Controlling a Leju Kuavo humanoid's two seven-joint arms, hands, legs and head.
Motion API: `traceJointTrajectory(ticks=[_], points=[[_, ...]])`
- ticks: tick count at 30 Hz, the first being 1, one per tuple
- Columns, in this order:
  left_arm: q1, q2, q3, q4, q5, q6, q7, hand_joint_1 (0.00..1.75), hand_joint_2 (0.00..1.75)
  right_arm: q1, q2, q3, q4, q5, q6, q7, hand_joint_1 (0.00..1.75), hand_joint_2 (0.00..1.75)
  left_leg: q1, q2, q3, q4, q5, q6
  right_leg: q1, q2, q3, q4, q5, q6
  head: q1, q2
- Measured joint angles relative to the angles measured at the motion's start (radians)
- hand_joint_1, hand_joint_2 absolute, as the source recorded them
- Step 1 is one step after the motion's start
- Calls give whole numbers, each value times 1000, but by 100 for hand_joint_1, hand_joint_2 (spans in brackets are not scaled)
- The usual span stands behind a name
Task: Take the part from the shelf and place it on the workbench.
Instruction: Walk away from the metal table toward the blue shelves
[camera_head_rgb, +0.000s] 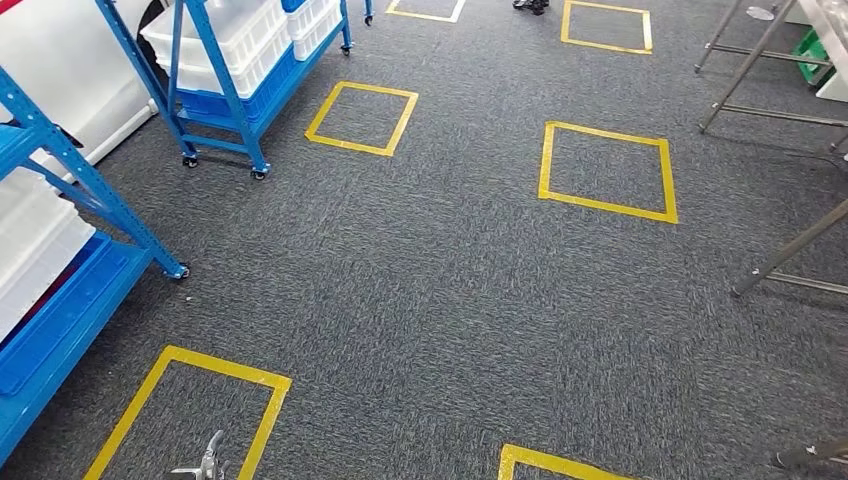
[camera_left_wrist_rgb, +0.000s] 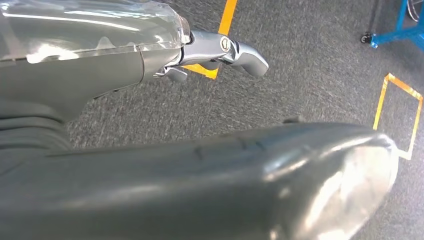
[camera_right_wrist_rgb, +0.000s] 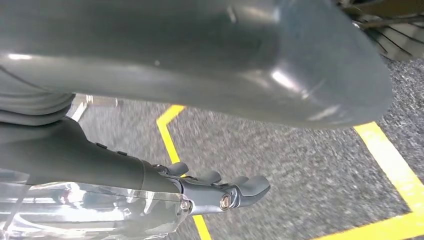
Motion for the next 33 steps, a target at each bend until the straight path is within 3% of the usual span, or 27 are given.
traceJointTrajectory(ticks=[2, 3, 4, 6, 8, 10, 12, 13, 14, 15, 17, 19, 21, 22, 25, 28, 30, 31, 33], points=[[0, 12, -28, -6, 13, 12, -2, 0, 0, 0, -2, 0, 0, -2, 0, -1, 0, 0, 0, -22, -5, 8, -5, -8, -3, 41, 49, -115, 48, -4, 0, 0], [-1, 19, -40, -11, 19, 17, -3, 0, 0, 0, -2, 0, 0, -3, -1, -2, 0, 0, 1, -32, -10, 12, -5, -14, -4, 56, 58, -142, 54, -7, 0, 0], [-2, 25, -52, -15, 24, 20, -3, 0, 0, 0, -2, 0, 0, -4, -1, -3, 0, 0, 1, -40, -15, 13, -4, -20, -3, 63, 59, -148, 51, -10, 0, 0], [-3, 36, -73, -21, 31, 25, -2, 0, 0, -2, -2, 0, 0, -6, -1, -4, 0, 0, 3, -51, -21, 14, -3, -32, -1, 43, 59, -154, 55, -22, 0, 0], [-4, 43, -89, -26, 36, 29, -1, 0, 0, -1, -2, 0, 0, -9, -1, -6, 0, 0, 2, -12, -37, 47, -25, -41, -1, 21, 64, -162, 57, -36, -1, 0], [-9, 50, -100, -29, 43, 29, 1, 0, 0, 3, -2, -1, 0, -11, -1, -6, 0, 0, 3, 40, -90, 160, -85, -47, 2, -3, 65, -165, 57, -45, -1, 0], [-14, 55, -105, -29, 53, 26, 3, 0, 0, 5, -2, -1, 0, -11, 0, -6, 0, 0, 6, 53, -152, 286, -133, -51, 5, -28, 65, -164, 54, -50, -1, 0], [-14, 57, -105, -29, 60, 23, 3, 0, 0, 5, -2, -1, 0, -11, 0, -6, 0, 0, 6, 55, -161, 305, -131, -52, 6, -40, 66, -164, 53, -50, -1, 0], [-14, 58, -105, -29, 68, 20, 4, 0, 0, 4, -2, -1, 0, -11, 0, -6, 0, 0, 6, 57, -151, 284, -110, -52, 6, -52, 68, -164, 51, -50, -1, 0], [-14, 60, -106, -29, 76, 16, 4, 0, 0, 4, -2, -1, 0, -10, 1, -6, 0, 0, 6, 65, -121, 226, -76, -51, 6, -62, 71, -163, 50, -48, -1, 0], [-16, 62, -106, -28, 92, 11, 3, 0, 0, 3, -2, 0, 0, -7, 1, -6, 0, 0, 0, 108, -47, 84, -23, -42, 9, -81, 78, -162, 44, -41, -1, 0], [-18, 62, -106, -27, 102, 10, 3, 0, 0, 1, -2, 0, 0, -4, 1, -5, 0, 0, -8, 131, -16, 18, -9, -30, 12, -99, 83, -162, 40, -31, -1, 0], [-14, 63, -106, -26, 108, 7, 2, 0, 0, -2, 0, 0, -1, -3, -1, -4, 0, 0, -9, 110, -16, 11, -6, -19, 12, -116, 88, -164, 37, -20, 0, 0], [-12, 63, -106, -25, 111, 4, 2, 0, 0, -3, 0, 0, -2, -3, -2, -3, 0, 0, -7, 100, -14, 6, -2, -13, 11, -110, 89, -159, 32, -15, 0, 0], [-12, 63, -105, -23, 119, -4, 0, 0, 0, -2, 1, 0, -4, -2, -7, -2, 0, 0, -1, 82, -8, -5, 8, 2, 6, -50, 71, -104, -10, -5, 0, 0], [-13, 63, -105, -23, 122, -6, 0, 0, 0, -1, 1, 0, -4, -2, -8, -2, 0, 0, 0, 79, -9, -5, 8, 4, 5, -35, 55, -72, -30, -4, 0, 0], [-14, 63, -105, -17, 136, -16, 8, 0, 0, 0, 1, -3, -4, -11, -12, -2, 0, 0, -1, 69, -9, -5, 8, 5, 5, -22, 9, 15, -64, -3, 0, 0], [-20, 61, -104, 14, 160, -36, 20, 0, 0, 2, 1, -10, -4, -22, -16, -2, 0, 0, -1, 58, -7, -4, 6, 4, 4, -16, 0, 18, -46, -4, 0, 0], [-38, 57, -99, 103, 209, -80, 46, 0, 0, 6, 1, -26, -3, -46, -23, -3, 0, 0, -3, 38, -2, 0, 1, -3, 6, -6, 19, -58, 20, -10, 0, 0]])
